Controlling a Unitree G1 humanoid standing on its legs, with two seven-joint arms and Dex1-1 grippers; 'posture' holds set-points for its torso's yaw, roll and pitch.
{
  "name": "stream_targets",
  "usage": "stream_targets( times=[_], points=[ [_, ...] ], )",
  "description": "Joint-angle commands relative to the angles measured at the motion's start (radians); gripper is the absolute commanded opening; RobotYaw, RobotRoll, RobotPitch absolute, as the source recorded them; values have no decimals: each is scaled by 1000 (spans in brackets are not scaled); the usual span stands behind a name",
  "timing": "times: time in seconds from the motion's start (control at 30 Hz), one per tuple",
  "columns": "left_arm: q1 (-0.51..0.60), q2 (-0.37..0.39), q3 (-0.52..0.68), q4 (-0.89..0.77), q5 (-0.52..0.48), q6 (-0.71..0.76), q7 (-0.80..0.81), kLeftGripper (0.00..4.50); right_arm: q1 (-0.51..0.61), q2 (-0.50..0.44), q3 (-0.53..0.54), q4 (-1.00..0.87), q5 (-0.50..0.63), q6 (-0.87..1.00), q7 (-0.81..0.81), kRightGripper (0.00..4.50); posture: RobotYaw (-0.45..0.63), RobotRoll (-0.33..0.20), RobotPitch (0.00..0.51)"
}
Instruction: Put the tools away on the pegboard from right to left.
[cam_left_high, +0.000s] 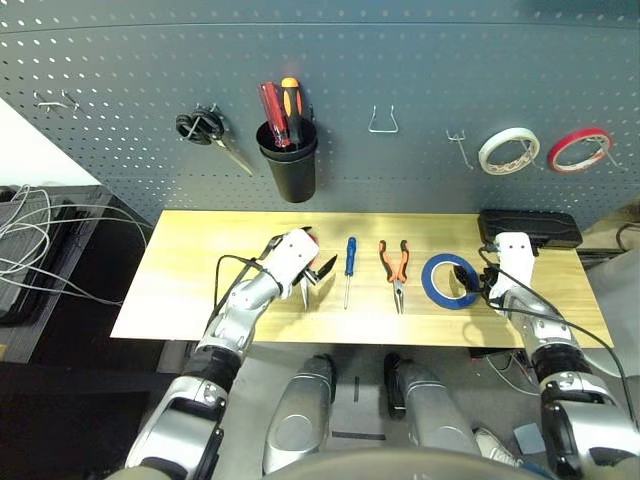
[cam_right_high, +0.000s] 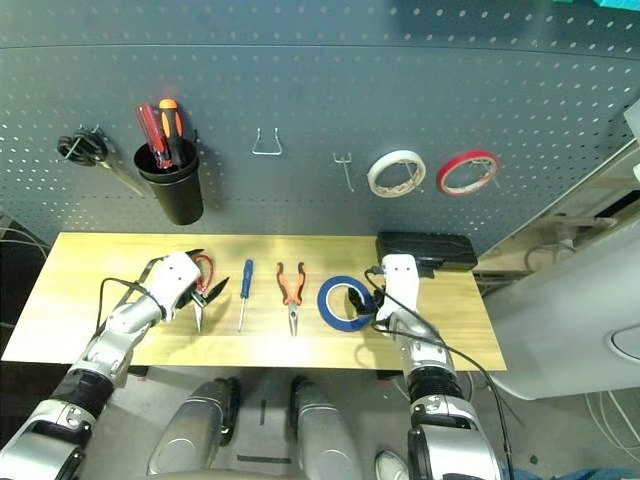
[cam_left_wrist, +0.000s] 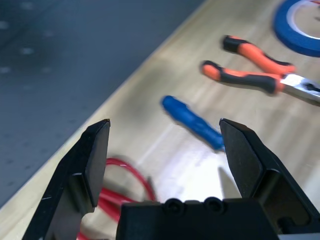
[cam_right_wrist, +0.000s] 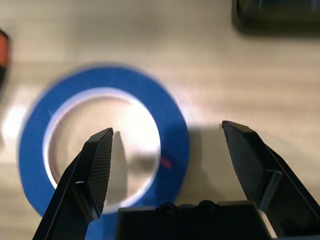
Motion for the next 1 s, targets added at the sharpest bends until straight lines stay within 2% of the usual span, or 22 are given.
stream_targets(
  times=[0.03, 0.2, 0.23, 0.3, 0.6, 0.77, 1.0],
  points=[
    [25, 9, -24, -30, 6, 24, -41, 4466, -3, -4, 22, 23, -23, 59, -7, 4500, 143, 0, 195],
    [37, 13, -49, -64, 8, 8, -84, 4466, -39, 2, 28, 57, -31, 78, -11, 4500, 144, 0, 196],
    [37, 15, -53, -69, 10, 8, -89, 4494, -43, 2, 27, 62, -32, 75, -12, 4314, 144, 0, 195],
    [34, 17, -61, -74, 15, 6, -94, 4500, -51, 2, 29, 65, -34, 72, -7, 3847, 144, 0, 196],
    [22, 22, -44, -72, 12, -28, -76, 4500, -10, -17, 17, -32, -31, 36, -12, 743, 140, 0, 185],
    [12, 15, -22, -76, 4, -97, -29, 4500, 43, -34, -12, -147, -21, -23, -46, 690, 128, 0, 184],
    [-20, 3, 6, -83, 3, -245, 46, 4500, 160, -105, 51, -350, -125, -352, -34, 690, 110, 0, 183]
  ],
)
